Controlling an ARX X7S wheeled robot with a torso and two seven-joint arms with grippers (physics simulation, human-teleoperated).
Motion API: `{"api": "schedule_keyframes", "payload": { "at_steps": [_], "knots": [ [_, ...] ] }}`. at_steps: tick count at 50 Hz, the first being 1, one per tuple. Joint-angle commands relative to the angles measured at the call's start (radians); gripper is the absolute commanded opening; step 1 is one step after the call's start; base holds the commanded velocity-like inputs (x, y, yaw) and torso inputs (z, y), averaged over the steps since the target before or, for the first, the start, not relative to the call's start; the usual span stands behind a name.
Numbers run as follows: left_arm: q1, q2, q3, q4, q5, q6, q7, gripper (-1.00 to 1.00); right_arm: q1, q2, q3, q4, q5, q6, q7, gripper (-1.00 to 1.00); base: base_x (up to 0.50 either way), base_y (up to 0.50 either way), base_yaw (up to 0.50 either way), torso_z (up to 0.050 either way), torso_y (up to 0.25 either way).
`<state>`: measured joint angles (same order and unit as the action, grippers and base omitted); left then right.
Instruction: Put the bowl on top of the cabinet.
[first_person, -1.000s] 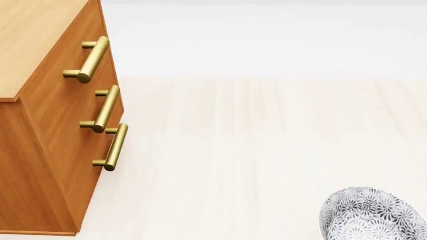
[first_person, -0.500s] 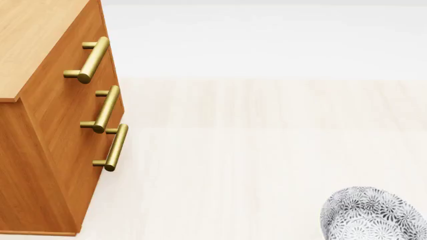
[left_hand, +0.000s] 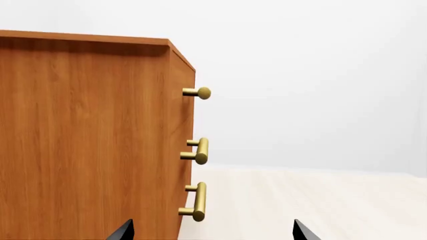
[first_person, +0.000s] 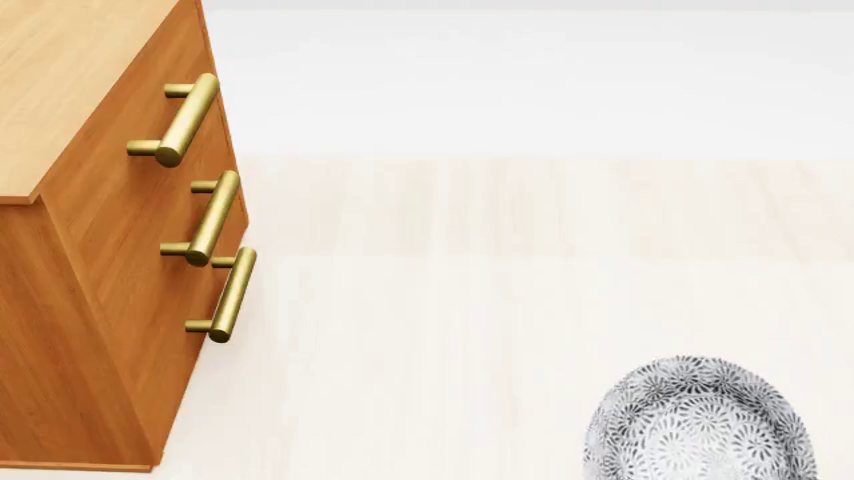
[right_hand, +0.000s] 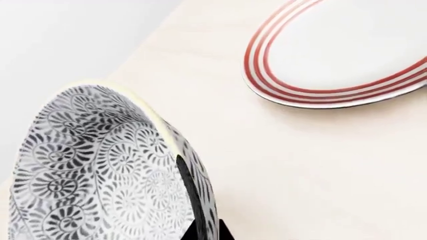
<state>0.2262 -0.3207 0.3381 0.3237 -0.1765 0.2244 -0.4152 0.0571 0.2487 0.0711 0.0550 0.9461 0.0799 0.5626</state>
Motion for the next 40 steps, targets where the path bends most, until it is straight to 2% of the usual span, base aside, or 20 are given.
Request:
{"api": "schedule_keyframes", "payload": {
  "at_steps": [1,14,25,40],
  "knots": [
    [-0.006,-0.001,0.003,-0.005,-0.006,-0.003,-0.001,1.0,-0.011,-0.001,-0.018,-0.009,0.001,-0.013,-0.009,-1.0,0.0,0.0,0.0,0.0,0.0],
    [0.0,-0.007,0.004,0.005,-0.002,0.002,-0.009,1.0,-0.063,0.01,-0.064,-0.107,-0.087,-0.089,-0.077,-1.0,0.0,0.0,0.0,0.0,0.0],
    [0.0,-0.009,0.008,0.004,-0.002,0.004,-0.012,1.0,-0.134,0.019,-0.134,-0.216,-0.262,-0.199,-0.13,-1.0,0.0,0.0,0.0,0.0,0.0],
    [0.0,-0.013,0.013,0.001,-0.001,0.008,-0.015,1.0,-0.179,0.008,-0.161,-0.257,-0.39,-0.291,-0.132,-1.0,0.0,0.0,0.0,0.0,0.0]
  ]
}}
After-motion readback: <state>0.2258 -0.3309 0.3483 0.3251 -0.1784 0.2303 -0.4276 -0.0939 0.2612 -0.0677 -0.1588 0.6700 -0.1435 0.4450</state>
